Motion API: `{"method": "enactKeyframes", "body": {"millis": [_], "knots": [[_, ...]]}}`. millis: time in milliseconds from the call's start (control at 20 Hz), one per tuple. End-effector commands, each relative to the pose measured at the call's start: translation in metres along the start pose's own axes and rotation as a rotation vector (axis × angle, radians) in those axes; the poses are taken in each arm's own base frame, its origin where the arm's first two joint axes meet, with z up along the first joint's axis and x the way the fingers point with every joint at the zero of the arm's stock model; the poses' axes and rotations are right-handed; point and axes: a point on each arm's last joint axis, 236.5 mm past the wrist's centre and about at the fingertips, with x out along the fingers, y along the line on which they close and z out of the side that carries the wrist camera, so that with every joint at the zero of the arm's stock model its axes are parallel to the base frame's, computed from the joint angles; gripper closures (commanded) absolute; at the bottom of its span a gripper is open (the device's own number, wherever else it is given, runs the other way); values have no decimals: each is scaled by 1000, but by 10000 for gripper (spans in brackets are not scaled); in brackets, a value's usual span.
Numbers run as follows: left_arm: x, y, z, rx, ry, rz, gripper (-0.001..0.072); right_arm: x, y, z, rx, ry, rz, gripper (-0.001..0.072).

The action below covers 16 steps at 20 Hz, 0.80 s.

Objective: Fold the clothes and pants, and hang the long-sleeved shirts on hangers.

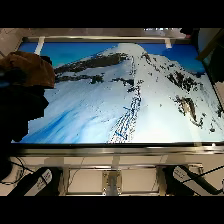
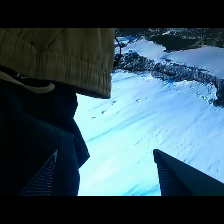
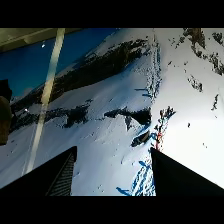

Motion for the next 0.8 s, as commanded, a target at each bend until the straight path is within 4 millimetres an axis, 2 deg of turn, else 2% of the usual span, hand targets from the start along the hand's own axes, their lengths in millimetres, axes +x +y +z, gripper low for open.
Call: {"method": "enactKeyframes", "body": {"millis": [0, 200, 300, 400, 500, 550, 600, 650, 750], "knots": [[0, 20, -1, 63, 6, 82, 6, 0, 0, 4, 0, -16, 1, 186], [-4, 51, 11, 148, -28, 217, 7, 0, 1, -1, 0, 6, 5, 186], [-8, 65, 11, 109, -32, 280, 6, 0, 2, -13, 1, 54, 10, 186], [-12, 89, 19, 33, -76, 348, 6, -1, 2, -26, 1, 112, 10, 186], [-19, 128, 24, -121, -135, 412, 6, -3, 3, -37, 1, 158, 13, 186], [-22, 152, 18, -176, -130, 455, 6, -3, 4, -41, 0, 176, 15, 186], [-24, 179, 6, -231, -102, 504, 6, -4, 4, -44, -2, 188, 17, 186], [-27, 199, -6, -281, -77, 534, 7, -4, 4, -45, -3, 190, 17, 186], [-28, 230, -25, -432, -69, 537, 6, -4, 4, -43, -3, 185, 18, 186]]}}
